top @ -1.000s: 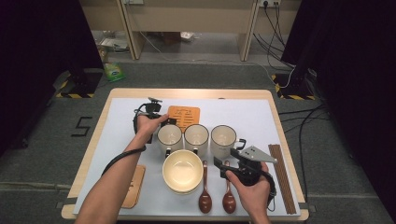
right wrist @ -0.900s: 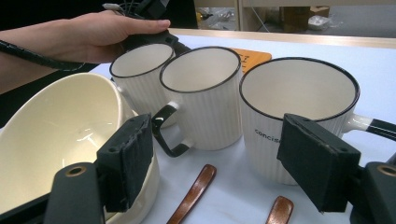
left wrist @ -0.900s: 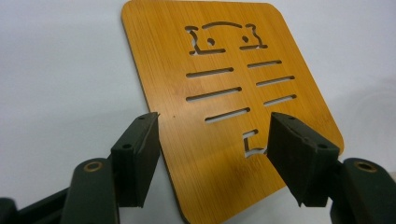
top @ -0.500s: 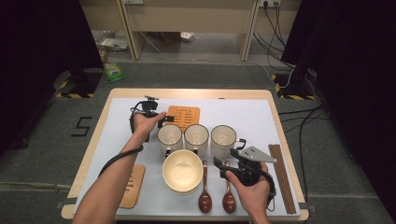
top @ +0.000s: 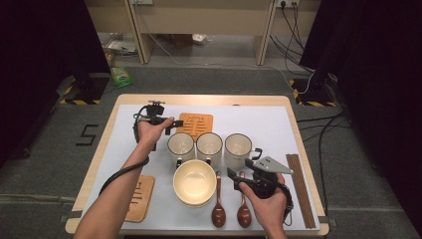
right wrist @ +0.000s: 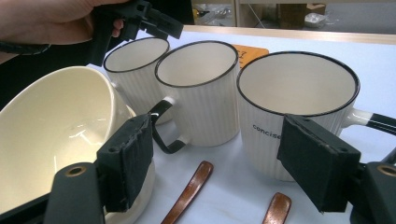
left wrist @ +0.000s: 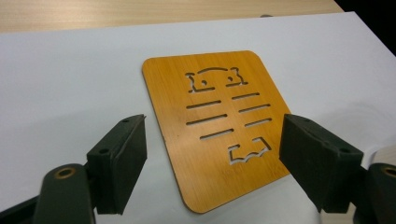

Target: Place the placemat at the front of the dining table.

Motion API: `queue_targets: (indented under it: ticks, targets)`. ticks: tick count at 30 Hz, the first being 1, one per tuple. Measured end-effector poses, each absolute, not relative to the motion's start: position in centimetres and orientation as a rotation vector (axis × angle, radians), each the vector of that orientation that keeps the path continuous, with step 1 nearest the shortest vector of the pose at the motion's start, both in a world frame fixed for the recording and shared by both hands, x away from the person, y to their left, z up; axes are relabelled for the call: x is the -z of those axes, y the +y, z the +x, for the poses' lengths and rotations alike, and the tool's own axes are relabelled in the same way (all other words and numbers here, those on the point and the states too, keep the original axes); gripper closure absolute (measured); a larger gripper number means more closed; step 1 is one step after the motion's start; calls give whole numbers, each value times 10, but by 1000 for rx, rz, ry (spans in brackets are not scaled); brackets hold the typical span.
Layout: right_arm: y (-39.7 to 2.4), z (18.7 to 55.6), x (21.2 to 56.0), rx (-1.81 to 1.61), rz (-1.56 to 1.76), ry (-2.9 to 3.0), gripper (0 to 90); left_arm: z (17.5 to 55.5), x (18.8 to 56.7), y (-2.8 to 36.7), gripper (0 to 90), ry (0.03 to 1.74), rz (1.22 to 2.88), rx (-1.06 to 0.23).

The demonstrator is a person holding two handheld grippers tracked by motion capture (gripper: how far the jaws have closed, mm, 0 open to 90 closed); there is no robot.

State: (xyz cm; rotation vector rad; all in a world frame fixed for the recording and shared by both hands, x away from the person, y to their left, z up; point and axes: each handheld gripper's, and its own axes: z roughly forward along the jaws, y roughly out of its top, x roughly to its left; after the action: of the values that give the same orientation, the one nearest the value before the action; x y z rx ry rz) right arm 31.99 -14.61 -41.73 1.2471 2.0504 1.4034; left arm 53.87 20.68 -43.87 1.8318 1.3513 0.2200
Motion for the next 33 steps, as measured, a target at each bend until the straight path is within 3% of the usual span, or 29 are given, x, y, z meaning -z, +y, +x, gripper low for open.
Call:
queue_targets:
  ticks: [33]
  targets:
    - [-143,320,421,-1395,1255,2057,265,496,406,205,222,1228,1809,-276]
